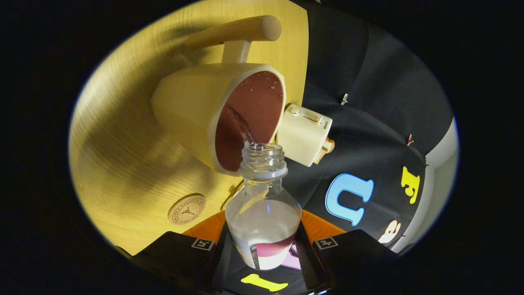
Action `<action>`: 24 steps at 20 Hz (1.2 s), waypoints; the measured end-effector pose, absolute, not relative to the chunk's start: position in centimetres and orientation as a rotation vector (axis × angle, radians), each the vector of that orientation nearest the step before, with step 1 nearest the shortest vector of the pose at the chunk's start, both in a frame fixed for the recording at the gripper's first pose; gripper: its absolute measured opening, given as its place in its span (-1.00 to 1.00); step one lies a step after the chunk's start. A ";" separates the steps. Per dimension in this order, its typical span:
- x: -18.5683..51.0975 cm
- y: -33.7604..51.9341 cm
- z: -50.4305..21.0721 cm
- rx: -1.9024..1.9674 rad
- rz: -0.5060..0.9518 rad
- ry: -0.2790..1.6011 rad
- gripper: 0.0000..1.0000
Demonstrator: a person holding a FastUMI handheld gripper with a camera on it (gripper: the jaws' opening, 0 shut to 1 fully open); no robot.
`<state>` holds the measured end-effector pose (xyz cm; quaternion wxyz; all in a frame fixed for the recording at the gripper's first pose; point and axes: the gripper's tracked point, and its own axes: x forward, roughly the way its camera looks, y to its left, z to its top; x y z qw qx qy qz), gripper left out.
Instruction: Take the bottle from table, then pour the juice into the cup, finally place the bottle on the coaster
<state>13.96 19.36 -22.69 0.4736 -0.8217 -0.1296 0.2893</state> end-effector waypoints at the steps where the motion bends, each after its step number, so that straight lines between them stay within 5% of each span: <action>1: 13.9 19.4 -22.7 -2.023 0.715 -0.330 0.47; 24: 14.2 21.6 -20.3 -2.172 0.770 -0.542 0.46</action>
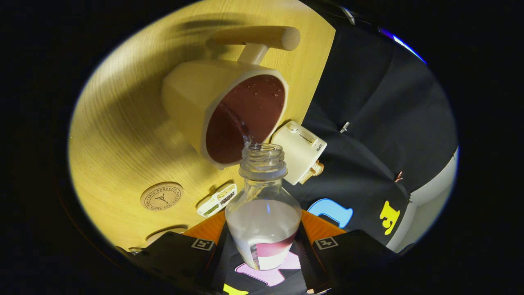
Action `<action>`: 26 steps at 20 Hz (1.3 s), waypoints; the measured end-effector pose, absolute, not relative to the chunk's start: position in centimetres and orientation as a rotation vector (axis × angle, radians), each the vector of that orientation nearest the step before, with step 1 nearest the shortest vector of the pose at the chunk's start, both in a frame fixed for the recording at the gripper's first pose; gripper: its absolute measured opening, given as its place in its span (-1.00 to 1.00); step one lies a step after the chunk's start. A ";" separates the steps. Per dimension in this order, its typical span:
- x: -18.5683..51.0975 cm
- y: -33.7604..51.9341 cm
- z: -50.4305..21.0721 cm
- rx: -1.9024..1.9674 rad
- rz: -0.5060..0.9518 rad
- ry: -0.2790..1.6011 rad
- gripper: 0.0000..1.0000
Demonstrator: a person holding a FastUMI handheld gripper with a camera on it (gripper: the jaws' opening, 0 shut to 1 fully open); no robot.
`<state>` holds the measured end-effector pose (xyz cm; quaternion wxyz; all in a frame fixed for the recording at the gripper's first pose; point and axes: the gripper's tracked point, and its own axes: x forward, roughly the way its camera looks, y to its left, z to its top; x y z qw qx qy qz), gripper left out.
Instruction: Take the bottle from table, then pour the juice into the cup, finally place the bottle on the coaster
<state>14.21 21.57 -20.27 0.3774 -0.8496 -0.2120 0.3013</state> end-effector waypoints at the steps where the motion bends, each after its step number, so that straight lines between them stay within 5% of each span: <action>1: 14.2 21.6 -20.2 -2.178 0.771 -0.549 0.46; 26: 13.3 22.1 -19.2 -2.249 0.781 -0.606 0.46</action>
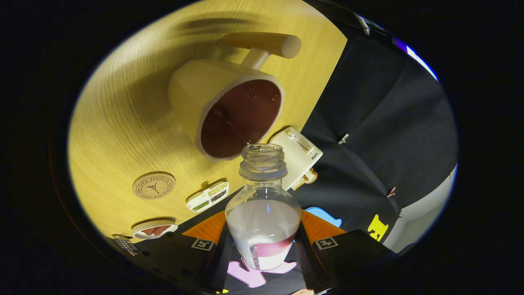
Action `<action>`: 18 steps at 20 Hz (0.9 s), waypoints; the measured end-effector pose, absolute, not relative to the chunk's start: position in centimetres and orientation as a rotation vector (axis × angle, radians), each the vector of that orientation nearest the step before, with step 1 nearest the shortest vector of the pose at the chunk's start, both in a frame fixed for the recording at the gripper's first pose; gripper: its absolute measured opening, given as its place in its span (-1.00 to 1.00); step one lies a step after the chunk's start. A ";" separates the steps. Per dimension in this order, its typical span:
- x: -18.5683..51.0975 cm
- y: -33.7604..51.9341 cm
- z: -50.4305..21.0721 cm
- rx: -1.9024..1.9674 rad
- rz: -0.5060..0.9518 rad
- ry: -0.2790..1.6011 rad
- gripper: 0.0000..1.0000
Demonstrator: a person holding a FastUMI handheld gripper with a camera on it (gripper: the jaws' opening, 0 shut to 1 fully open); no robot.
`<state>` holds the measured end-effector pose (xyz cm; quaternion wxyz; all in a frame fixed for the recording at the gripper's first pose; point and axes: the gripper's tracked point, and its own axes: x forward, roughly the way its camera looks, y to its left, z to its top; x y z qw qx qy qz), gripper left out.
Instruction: Take the bottle from table, then pour the juice into the cup, finally place the bottle on the coaster
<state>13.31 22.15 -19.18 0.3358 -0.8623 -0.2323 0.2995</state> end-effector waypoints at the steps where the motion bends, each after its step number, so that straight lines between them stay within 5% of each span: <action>1: 13.4 22.1 -19.1 -2.248 0.775 -0.602 0.46; 8: 13.3 22.3 -19.0 -2.228 0.758 -0.574 0.46; 18: 12.1 19.5 -20.3 -1.916 0.729 -0.257 0.47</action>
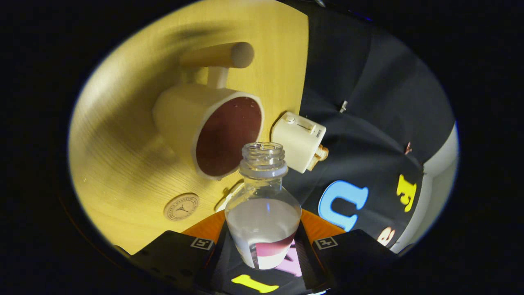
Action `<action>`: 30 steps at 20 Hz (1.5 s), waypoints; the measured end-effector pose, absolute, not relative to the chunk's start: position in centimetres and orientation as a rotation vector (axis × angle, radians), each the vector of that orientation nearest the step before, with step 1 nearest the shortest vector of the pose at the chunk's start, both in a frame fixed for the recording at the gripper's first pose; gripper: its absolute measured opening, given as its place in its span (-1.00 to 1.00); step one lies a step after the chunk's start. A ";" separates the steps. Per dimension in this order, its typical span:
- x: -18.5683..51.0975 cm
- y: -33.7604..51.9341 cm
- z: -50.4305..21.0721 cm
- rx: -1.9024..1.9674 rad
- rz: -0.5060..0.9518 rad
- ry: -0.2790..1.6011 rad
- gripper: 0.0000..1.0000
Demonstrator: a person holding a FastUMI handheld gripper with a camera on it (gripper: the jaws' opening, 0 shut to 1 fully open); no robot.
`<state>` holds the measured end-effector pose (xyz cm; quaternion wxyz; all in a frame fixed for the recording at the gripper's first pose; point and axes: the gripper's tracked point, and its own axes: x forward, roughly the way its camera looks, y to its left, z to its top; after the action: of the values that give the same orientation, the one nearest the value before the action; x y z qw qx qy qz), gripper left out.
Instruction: Take the bottle from table, then pour the juice into the cup, finally place the bottle on the coaster
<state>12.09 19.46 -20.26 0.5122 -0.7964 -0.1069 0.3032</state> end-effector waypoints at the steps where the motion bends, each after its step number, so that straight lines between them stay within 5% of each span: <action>1: 11.9 19.1 -20.1 -1.868 0.727 -0.218 0.47; 14: 14.2 12.1 -16.8 -1.010 0.620 0.233 0.48; 30: 20.3 11.5 -18.0 -0.157 0.512 0.196 0.48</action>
<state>20.29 11.54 -18.01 0.9596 -0.0774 0.0966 0.2525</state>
